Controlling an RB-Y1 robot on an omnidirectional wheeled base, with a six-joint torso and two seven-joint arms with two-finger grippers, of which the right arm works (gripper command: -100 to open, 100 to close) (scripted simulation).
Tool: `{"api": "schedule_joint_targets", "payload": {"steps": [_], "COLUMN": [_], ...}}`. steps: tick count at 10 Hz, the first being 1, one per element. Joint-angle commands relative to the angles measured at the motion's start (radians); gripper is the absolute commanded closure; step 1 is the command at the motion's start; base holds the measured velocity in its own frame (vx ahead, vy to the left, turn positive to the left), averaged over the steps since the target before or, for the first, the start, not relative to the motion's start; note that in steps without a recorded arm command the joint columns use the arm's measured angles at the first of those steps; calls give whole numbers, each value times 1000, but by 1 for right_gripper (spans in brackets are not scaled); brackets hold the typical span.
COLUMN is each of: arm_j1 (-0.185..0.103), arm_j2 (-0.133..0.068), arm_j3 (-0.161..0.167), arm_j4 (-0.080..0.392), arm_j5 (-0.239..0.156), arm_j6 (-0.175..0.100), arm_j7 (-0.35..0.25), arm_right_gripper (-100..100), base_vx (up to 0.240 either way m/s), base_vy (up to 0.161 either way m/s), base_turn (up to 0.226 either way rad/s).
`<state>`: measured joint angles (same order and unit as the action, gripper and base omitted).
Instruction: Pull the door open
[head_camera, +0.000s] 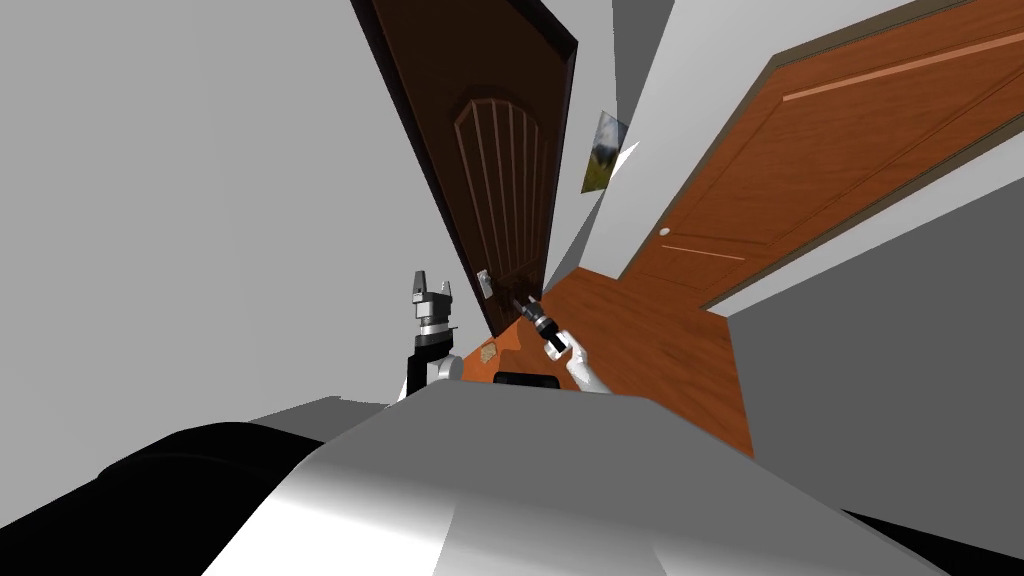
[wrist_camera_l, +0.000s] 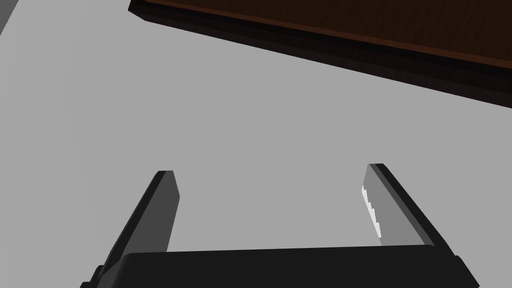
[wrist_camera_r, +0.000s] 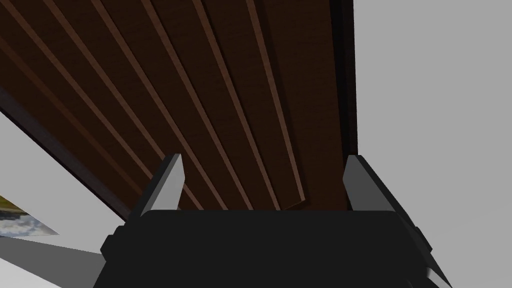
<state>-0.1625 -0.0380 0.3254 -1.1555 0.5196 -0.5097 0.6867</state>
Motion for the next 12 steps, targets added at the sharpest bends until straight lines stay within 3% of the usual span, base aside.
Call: {"api": "schedule_joint_targets", "payload": {"steps": [1,9,12], "arm_j1": [-24,-141,-160], "arm_j2": [10,68,82], "arm_j3": [9,75,86], "arm_j4": [39,217,247], "arm_j5": [18,119,136], "arm_j6": [-1,11,13], "arm_j7": [28,160,182], "arm_right_gripper": [-100,-100,-100], "base_vx": [86,141,127], "base_vy": [29,78,108], "base_turn": [-20,-21,-6]}}
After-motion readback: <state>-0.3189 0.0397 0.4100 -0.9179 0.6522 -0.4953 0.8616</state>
